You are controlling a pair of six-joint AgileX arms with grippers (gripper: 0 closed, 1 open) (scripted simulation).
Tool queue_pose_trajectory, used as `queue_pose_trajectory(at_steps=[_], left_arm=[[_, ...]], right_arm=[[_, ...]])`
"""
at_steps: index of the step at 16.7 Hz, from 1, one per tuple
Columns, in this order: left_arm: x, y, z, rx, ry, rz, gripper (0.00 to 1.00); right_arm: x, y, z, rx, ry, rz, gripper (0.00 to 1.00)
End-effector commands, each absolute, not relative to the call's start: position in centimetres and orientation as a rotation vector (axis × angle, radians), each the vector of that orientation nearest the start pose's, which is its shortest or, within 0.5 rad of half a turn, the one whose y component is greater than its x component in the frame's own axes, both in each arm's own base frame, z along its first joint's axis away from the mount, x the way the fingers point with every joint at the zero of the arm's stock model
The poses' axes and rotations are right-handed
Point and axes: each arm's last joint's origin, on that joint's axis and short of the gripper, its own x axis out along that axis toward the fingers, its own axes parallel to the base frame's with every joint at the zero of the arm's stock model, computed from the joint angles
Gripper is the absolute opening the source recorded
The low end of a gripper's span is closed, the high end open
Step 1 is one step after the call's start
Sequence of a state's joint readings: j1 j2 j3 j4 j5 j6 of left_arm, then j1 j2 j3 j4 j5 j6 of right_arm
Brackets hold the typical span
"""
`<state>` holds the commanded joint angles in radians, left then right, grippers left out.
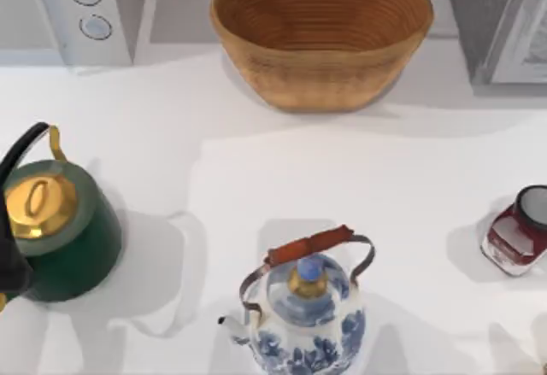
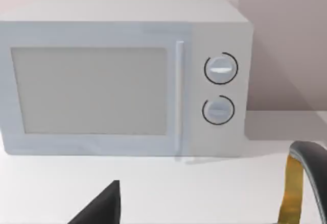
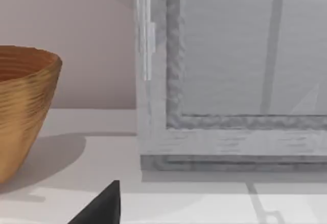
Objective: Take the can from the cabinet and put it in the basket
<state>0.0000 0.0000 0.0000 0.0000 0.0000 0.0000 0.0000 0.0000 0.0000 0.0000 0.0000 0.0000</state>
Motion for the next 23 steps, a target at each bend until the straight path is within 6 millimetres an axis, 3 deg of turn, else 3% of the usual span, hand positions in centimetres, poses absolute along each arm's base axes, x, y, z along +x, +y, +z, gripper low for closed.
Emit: queue_pose_trajectory(at_steps=[4,7,12,18,23], left_arm=[[10.6,-0.1,16.0,0.000,0.000,0.000,1.00],[10.6,-0.1,16.0,0.000,0.000,0.000,1.00],[10.6,-0.1,16.0,0.000,0.000,0.000,1.00],[10.6,-0.1,16.0,0.000,0.000,0.000,1.00],[10.6,-0.1,16.0,0.000,0.000,0.000,1.00]], right_arm=[[10.6,-0.1,16.8,0.000,0.003,0.003,1.00],[10.7,0.1,20.0,-0.002,0.014,0.007,1.00],[12.2,0.6,29.5,-0.005,0.023,0.004,1.00],[17.1,1.9,42.1,-0.003,0.002,-0.004,1.00],[22.0,3.4,48.6,0.000,-0.009,-0.005,1.00]])
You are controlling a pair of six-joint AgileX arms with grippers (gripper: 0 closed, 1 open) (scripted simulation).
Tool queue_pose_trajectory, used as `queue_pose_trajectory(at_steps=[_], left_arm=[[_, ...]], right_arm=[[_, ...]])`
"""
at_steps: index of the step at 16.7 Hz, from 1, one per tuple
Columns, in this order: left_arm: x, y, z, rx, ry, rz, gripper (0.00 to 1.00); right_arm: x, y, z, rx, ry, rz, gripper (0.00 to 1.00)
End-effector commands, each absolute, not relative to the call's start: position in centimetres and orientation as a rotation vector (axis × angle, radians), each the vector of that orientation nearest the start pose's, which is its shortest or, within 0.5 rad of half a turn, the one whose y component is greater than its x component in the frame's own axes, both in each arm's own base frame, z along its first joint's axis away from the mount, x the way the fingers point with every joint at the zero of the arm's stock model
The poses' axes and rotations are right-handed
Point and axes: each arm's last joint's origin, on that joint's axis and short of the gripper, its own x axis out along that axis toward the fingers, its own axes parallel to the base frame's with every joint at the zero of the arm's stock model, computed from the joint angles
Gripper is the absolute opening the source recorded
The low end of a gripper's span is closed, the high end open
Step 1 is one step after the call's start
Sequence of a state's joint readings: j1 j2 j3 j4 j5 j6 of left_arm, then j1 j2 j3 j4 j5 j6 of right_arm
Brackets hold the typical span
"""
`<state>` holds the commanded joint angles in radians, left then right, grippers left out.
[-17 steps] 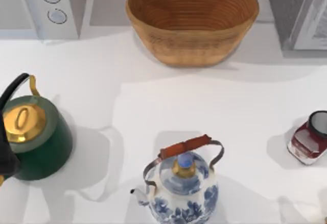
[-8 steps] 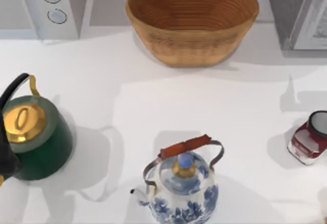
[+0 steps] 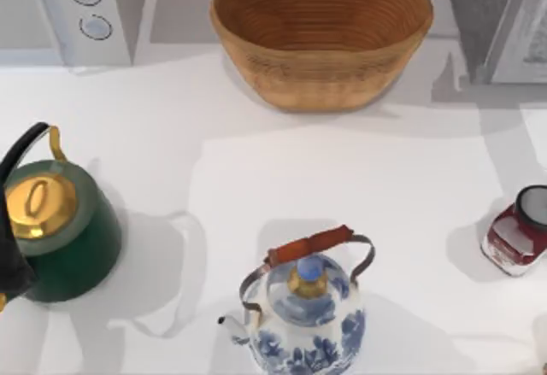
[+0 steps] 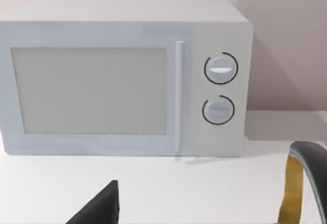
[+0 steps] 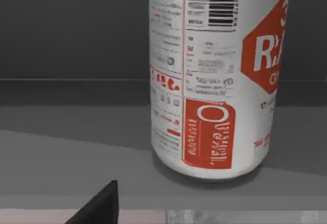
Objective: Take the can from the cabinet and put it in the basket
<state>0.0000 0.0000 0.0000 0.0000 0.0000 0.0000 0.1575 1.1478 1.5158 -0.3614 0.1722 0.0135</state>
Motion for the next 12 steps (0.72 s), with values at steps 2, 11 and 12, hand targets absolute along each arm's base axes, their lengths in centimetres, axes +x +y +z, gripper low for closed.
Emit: queue_pose_trajectory(at_steps=[2,11,12], left_arm=[[10.6,-0.1,16.0,0.000,0.000,0.000,1.00],[10.6,-0.1,16.0,0.000,0.000,0.000,1.00],[10.6,-0.1,16.0,0.000,0.000,0.000,1.00]], right_arm=[[23.7,4.0,49.9,0.001,-0.008,-0.003,1.00],[25.6,4.6,51.0,0.000,-0.002,-0.003,1.00],[25.6,4.6,51.0,0.001,-0.004,-0.004,1.00]])
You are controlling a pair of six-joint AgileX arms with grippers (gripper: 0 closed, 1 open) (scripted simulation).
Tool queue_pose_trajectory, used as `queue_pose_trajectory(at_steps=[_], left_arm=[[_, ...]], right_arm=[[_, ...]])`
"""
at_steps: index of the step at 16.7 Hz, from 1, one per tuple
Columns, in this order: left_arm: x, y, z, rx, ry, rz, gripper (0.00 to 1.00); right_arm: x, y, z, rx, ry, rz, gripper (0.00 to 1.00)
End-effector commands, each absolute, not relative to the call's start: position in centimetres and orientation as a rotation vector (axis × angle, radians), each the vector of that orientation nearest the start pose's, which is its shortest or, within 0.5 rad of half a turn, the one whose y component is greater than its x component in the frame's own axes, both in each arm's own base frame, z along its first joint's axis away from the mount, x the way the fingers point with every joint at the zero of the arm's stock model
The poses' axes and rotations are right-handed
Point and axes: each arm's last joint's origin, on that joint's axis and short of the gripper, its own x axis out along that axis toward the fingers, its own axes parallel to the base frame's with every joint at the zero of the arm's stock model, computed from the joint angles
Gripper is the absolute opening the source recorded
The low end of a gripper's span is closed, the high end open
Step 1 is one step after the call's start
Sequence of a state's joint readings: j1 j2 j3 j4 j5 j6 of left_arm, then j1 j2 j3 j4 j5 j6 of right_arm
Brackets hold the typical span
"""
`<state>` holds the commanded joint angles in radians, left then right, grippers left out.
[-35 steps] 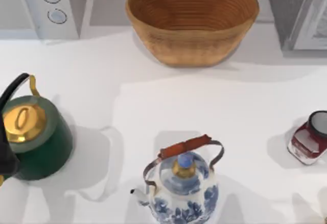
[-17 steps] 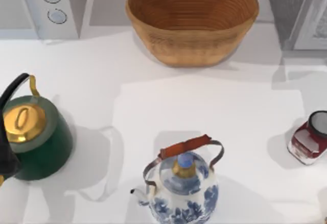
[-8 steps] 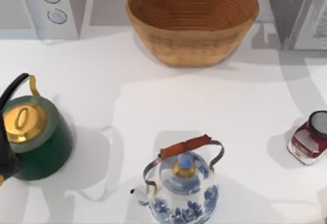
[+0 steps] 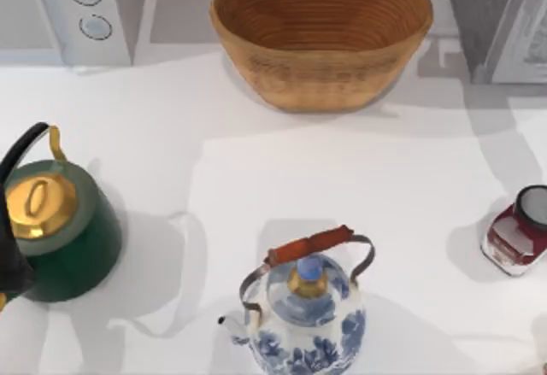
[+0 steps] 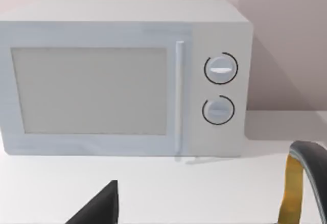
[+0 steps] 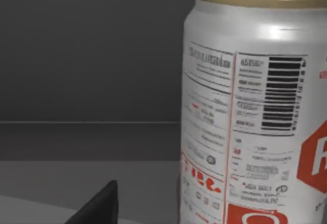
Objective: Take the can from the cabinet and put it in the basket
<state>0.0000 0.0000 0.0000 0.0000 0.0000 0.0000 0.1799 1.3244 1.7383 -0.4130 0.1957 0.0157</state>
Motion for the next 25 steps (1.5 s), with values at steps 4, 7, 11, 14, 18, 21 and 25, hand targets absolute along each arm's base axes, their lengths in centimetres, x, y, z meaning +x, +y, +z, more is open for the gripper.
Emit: queue_pose_trajectory(at_steps=[4,7,11,14,18,21,25], left_arm=[[10.6,-0.1,16.0,0.000,0.000,0.000,1.00],[10.6,-0.1,16.0,0.000,0.000,0.000,1.00],[10.6,-0.1,16.0,0.000,0.000,0.000,1.00],[10.6,-0.1,16.0,0.000,0.000,0.000,1.00],[10.6,-0.1,16.0,0.000,0.000,0.000,1.00],[10.6,-0.1,16.0,0.000,0.000,0.000,1.00],[10.6,-0.1,16.0,0.000,0.000,0.000,1.00]], right_arm=[[26.3,4.4,50.6,0.001,-0.009,-0.017,1.00],[26.2,4.5,50.7,0.002,-0.013,-0.013,1.00],[28.0,4.5,50.8,0.001,-0.009,-0.017,1.00],[30.6,4.4,50.8,0.001,-0.009,-0.017,1.00],[32.3,4.3,50.7,0.001,-0.009,-0.017,1.00],[32.3,4.3,50.7,0.001,-0.009,-0.017,1.00],[32.3,4.3,50.7,0.001,-0.009,-0.017,0.70]])
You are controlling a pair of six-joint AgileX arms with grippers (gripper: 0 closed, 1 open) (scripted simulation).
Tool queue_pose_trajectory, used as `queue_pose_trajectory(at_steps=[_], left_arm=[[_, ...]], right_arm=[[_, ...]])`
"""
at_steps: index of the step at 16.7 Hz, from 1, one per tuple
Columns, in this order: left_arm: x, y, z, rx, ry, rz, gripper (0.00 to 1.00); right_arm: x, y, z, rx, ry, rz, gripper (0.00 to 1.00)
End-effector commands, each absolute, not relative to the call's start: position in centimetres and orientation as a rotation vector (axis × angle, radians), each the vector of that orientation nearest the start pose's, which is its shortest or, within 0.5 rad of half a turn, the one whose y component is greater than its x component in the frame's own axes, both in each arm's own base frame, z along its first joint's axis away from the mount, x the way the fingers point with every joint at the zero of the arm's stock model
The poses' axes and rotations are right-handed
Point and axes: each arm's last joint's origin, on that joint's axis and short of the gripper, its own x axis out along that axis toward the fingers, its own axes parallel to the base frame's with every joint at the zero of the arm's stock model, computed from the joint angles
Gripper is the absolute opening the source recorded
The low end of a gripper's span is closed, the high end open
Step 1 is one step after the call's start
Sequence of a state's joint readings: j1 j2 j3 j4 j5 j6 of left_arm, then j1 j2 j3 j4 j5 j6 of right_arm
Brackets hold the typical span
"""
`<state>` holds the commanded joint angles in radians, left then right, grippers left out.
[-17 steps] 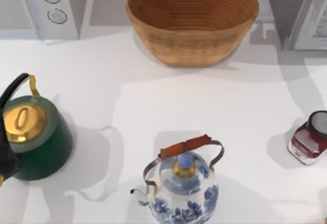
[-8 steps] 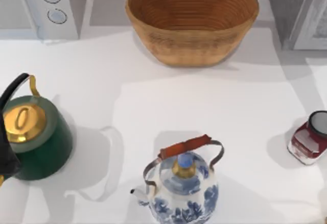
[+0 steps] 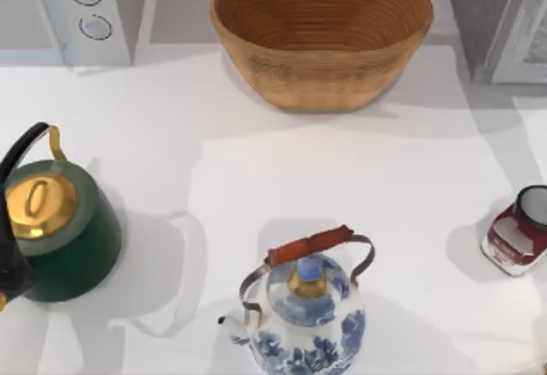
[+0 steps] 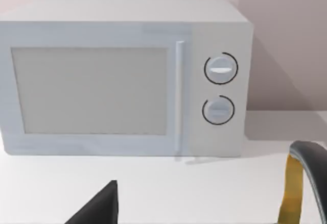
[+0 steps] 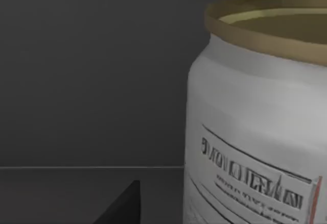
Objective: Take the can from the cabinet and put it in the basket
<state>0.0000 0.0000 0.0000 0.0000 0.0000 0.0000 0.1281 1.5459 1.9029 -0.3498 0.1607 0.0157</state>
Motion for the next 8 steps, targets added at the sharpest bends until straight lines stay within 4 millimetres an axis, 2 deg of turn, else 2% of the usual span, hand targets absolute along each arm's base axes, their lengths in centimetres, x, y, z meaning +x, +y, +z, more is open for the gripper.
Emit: queue_pose_trajectory(at_steps=[8], left_arm=[[10.57,-0.12,16.00,0.000,0.000,0.000,1.00]], right_arm=[[32.35,4.32,50.68,0.001,-0.009,-0.017,0.10]])
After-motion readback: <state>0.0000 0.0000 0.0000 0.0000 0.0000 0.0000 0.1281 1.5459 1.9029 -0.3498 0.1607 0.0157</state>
